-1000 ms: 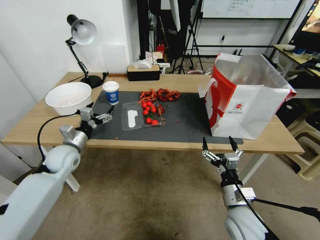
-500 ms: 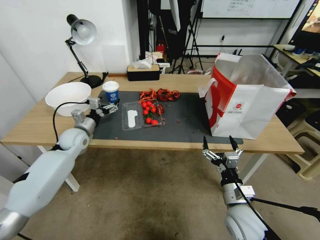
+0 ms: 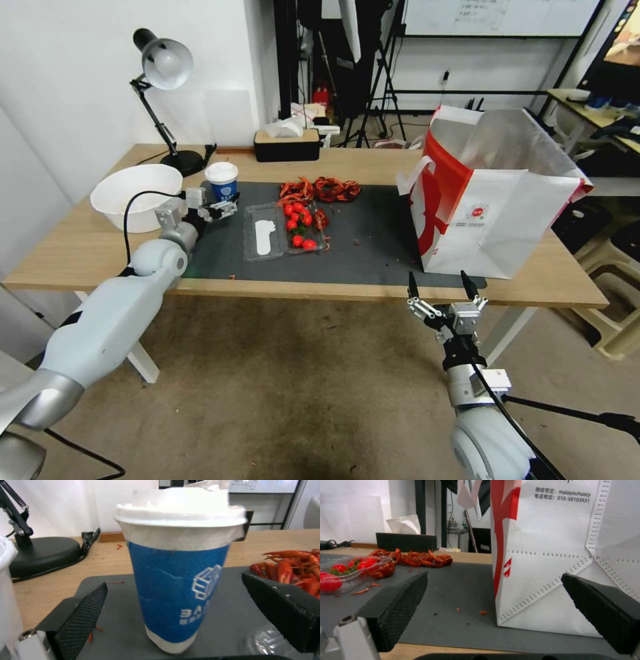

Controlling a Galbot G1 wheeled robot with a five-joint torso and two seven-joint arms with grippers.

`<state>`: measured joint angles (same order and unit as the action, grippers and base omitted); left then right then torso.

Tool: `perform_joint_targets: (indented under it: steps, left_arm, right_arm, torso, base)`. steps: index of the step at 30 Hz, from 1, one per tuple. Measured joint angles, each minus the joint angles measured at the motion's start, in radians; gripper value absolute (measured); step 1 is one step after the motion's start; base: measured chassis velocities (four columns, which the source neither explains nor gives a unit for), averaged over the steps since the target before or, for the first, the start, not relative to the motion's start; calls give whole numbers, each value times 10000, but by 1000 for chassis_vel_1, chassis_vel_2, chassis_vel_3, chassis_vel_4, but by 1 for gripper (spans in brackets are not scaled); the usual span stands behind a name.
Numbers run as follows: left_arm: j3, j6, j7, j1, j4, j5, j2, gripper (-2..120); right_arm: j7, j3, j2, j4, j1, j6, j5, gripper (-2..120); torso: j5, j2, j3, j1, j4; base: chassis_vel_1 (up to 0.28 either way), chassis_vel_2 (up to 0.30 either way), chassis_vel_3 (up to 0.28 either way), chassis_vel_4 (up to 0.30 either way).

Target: Pick up the trash from the table and place it into the takeout bag.

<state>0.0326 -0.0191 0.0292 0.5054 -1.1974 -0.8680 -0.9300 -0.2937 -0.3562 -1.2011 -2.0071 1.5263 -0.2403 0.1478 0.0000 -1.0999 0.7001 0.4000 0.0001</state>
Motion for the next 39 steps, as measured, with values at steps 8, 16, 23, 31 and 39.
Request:
perform_joint_targets:
  steps: [8, 16, 23, 31, 39]
  left_arm:
    - [268, -19, 25, -401, 505, -49, -121, 93]
    - [608, -328, 169, -768, 888, -234, -242, 65]
    - [681, -318, 261, -882, 974, -193, -250, 41]
    - [763, -20, 565, -990, 981, 232, -140, 13]
    - [1300, 880, 1488, -1661, 614, 1391, 289, 0]
  right_arm:
    - [-1, 19, 16, 7, -36, 0, 3, 100]
    - [-5, 1, 43, 7, -35, -13, 9, 99]
    - [-11, -3, 47, 33, -31, -29, 12, 99]
    - [-12, 24, 41, 51, -110, -26, 13, 99]
    - [-12, 27, 41, 62, -121, -26, 13, 99]
  torso:
    - [-1, 0, 0, 0, -1]
    - [-1, -2, -1, 0, -1]
    - [0, -1, -1, 0, -1]
    - [-1, -1, -1, -1, 0]
    - [-2, -1, 0, 0, 0]
  base:
    - [0, 0, 0, 0]
    - [0, 0, 0, 0]
    - [0, 0, 0, 0]
    - [0, 0, 0, 0]
    - [0, 0, 0, 0]
